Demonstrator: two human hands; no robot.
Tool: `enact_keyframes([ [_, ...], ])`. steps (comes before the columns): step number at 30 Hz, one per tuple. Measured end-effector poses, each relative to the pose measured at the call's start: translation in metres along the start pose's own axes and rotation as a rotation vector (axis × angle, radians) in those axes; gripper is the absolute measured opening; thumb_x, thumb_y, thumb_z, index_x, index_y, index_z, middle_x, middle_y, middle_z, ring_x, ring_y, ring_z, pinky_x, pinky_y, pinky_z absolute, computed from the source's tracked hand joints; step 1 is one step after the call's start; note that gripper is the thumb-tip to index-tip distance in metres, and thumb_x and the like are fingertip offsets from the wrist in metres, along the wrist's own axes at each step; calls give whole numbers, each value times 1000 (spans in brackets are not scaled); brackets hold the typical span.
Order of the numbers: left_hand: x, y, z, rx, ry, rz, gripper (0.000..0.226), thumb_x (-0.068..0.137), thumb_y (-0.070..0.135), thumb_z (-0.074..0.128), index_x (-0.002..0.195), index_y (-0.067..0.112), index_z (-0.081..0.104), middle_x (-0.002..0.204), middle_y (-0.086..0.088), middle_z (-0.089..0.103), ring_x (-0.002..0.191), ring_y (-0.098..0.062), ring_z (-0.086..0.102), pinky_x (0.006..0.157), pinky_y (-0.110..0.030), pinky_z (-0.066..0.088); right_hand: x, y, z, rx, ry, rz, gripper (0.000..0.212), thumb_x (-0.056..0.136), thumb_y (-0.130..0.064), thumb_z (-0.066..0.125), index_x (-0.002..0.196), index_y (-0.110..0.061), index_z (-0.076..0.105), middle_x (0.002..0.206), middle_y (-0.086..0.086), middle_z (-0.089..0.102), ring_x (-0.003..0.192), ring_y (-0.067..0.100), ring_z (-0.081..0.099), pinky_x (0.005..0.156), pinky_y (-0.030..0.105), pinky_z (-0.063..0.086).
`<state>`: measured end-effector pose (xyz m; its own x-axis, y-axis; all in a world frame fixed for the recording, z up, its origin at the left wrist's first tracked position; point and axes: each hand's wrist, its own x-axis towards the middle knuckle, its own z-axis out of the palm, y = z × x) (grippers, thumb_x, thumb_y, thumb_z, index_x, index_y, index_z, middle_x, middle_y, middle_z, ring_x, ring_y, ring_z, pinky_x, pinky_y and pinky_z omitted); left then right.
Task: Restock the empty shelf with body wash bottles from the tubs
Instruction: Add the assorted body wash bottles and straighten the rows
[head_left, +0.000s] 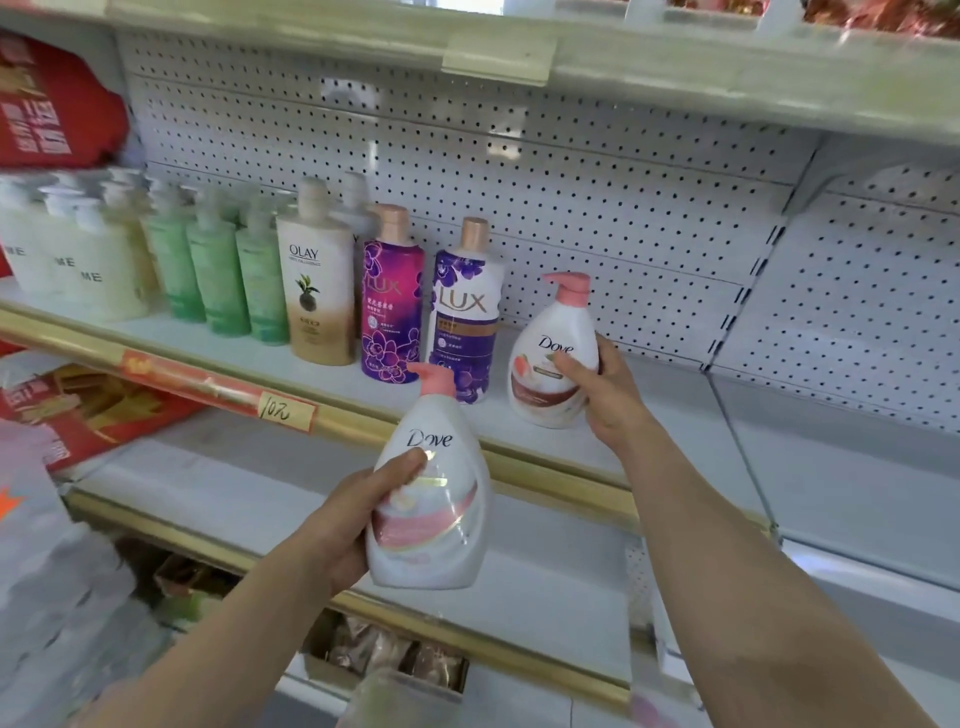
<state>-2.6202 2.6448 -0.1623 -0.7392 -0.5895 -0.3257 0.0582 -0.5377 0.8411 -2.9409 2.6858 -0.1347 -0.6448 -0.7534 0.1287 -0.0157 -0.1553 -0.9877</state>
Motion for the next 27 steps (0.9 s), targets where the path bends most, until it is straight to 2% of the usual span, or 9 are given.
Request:
enact_keyframes([
  [4, 6, 3, 6, 17, 3, 2, 47, 82, 38, 75, 112, 2, 72, 115, -24, 69, 102, -37, 68, 98, -49, 50, 13, -2, 0, -56, -19, -3, 55, 80, -20, 82, 129, -24, 59, 116, 0, 73, 104, 19, 71, 86, 33, 57],
  [8, 9, 6, 8, 22, -5, 0, 60, 68, 43, 81, 111, 2, 72, 116, -26, 68, 102, -39, 68, 96, -50, 51, 27, -10, 4, -156, -17, -4, 61, 80, -26, 82, 135, -26, 56, 117, -7, 70, 101, 8, 68, 76, 20, 53],
  [13, 11, 10, 9, 40, -11, 4, 70, 61, 45, 82, 114, 1, 70, 116, -26, 68, 105, -40, 66, 96, -51, 52, 43, -13, 6, -194, -1, 15, 55, 80, -27, 83, 130, -29, 58, 111, -9, 70, 93, 0, 67, 68, 13, 52],
  [20, 10, 21, 17, 20, 8, 36, 58, 72, 38, 74, 115, 0, 68, 114, -26, 68, 98, -37, 69, 87, -45, 57, 52, -15, 7, -221, 5, 28, 54, 81, -25, 82, 129, -27, 58, 106, -12, 69, 92, 0, 66, 70, 16, 51],
  [24, 9, 25, 19, 14, 13, 49, 58, 71, 37, 75, 114, -1, 68, 113, -26, 69, 96, -37, 70, 86, -45, 57, 58, -18, 2, -276, -30, 31, 57, 76, -29, 86, 128, -27, 63, 113, -5, 73, 101, 11, 69, 89, 31, 55],
  [27, 7, 27, 19, 9, 1, 57, 55, 74, 35, 75, 114, -1, 68, 113, -26, 69, 94, -36, 71, 81, -43, 59, 58, -22, -1, -294, -47, 42, 55, 76, -30, 86, 126, -28, 63, 112, -5, 73, 103, 14, 69, 94, 35, 54],
])
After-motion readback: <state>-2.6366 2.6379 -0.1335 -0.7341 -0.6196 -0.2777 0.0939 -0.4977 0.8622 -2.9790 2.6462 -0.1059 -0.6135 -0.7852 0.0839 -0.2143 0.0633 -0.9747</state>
